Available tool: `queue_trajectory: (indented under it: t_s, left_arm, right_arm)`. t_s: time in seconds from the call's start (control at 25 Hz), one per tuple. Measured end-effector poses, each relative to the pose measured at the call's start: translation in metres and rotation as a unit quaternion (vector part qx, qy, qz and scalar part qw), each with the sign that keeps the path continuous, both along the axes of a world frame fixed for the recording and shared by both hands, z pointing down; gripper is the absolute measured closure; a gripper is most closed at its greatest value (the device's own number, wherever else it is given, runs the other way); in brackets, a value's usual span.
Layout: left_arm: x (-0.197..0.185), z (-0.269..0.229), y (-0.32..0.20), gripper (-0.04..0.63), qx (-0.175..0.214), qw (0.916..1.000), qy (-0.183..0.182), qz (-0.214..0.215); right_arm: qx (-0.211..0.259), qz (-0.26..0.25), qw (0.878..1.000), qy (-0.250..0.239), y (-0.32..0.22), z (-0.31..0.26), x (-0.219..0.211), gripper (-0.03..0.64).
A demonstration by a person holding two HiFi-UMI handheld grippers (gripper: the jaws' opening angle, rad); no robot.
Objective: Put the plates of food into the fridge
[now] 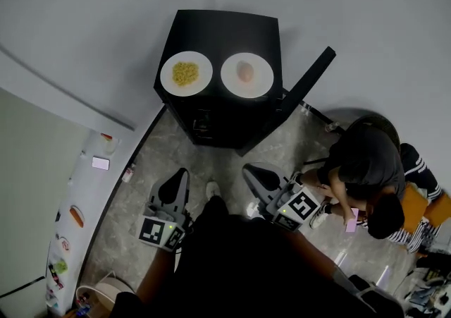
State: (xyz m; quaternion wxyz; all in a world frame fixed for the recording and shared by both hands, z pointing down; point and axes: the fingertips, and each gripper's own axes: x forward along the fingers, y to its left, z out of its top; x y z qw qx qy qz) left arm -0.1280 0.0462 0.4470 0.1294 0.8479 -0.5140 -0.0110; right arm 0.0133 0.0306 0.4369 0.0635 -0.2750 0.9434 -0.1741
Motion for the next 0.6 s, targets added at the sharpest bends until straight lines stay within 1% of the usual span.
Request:
queue_trajectory:
  t_s: [0.2,0.28,0.4,0.6]
  left_arm:
    - [-0.020,0.002,-0.031,0.566,0.004,0.9996,0.009,0.027]
    - [-0.027,0.003,-0.040,0.566,0.005,0.9993,0.011,0.034]
    - [-0.035,0.003,-0.050,0.566,0.009,0.9992,0.014,0.036]
    - [-0.037,0.006,-0.061,0.566,0.005,0.9991,0.017,0.038]
  right_arm:
    - [-0.016,0.028,0.999,0.018,-0.028,0.006,-0.015,0.588]
    - [-0.019,0.040,0.999,0.018,-0.036,0.007,-0.019,0.588]
    - [-0.025,0.058,0.998,0.013,-0.047,0.008,-0.020,0.588]
    - [-0.027,0.076,0.997,0.007,-0.064,0.007,-0.018,0.586]
